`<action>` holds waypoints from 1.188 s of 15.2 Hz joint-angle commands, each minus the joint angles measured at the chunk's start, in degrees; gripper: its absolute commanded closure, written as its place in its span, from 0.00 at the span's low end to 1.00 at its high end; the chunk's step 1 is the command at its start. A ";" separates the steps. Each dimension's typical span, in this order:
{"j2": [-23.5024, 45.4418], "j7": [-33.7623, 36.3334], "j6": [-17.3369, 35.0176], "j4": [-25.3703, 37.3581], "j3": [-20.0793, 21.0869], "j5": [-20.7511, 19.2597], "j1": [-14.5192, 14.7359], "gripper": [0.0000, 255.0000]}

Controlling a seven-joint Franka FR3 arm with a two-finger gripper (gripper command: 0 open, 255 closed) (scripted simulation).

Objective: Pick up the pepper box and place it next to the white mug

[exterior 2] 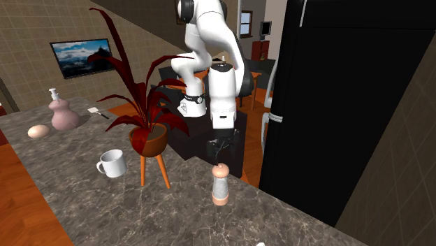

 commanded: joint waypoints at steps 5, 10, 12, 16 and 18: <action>6.38 -2.00 2.51 3.53 1.57 2.22 -1.90 0.00; 8.79 -2.54 4.16 4.27 2.28 3.02 -2.45 0.00; 8.79 -2.54 4.16 4.27 2.28 3.02 -2.45 0.00; 8.79 -2.54 4.16 4.27 2.28 3.02 -2.45 0.00; 8.79 -2.54 4.16 4.27 2.28 3.02 -2.45 1.00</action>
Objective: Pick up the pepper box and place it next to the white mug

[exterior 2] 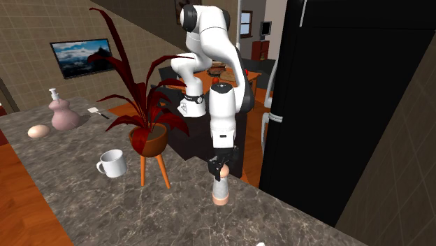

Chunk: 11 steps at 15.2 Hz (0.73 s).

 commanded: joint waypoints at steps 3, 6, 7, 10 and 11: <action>0.00 0.01 0.01 -0.03 -0.01 0.00 0.00 1.00; -0.01 0.00 0.01 -0.05 -0.01 0.00 0.00 1.00; -0.01 0.02 0.01 -0.04 -0.01 -0.01 0.01 1.00; -1.21 0.32 -1.03 -0.21 -0.41 -0.44 0.29 1.00; -1.80 0.49 -1.55 -0.27 -0.60 -0.67 0.44 1.00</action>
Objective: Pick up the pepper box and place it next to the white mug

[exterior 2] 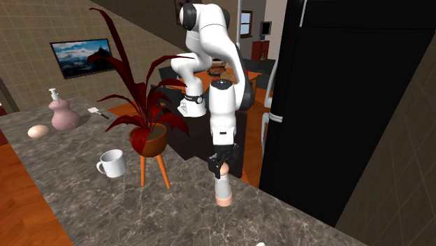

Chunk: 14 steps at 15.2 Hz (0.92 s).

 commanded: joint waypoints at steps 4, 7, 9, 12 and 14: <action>-2.81 0.81 -2.56 -0.23 -0.91 -1.11 0.69 1.00; -4.50 1.32 -4.22 -0.22 -1.44 -1.82 1.07 1.00; -5.59 1.65 -5.35 -0.15 -1.77 -2.29 1.31 1.00; -7.17 2.16 -7.09 0.05 -2.23 -3.01 1.64 1.00; -8.19 2.49 -8.27 0.25 -2.51 -3.48 1.84 1.00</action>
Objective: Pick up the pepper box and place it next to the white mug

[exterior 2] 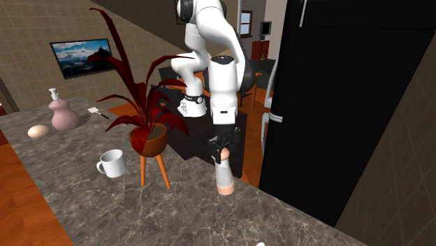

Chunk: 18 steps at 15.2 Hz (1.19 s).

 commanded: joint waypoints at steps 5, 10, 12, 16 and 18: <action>-2.94 0.84 -3.65 0.80 -0.79 -1.36 0.46 1.00; -5.14 1.58 -6.78 1.84 -1.29 -2.43 0.81 1.00; -4.80 1.47 -6.12 1.53 -1.20 -2.25 0.78 0.00; -0.99 1.05 -2.63 -0.61 -1.33 -3.86 1.16 0.00; 1.08 0.88 -0.90 -1.49 -1.45 -4.65 1.33 0.00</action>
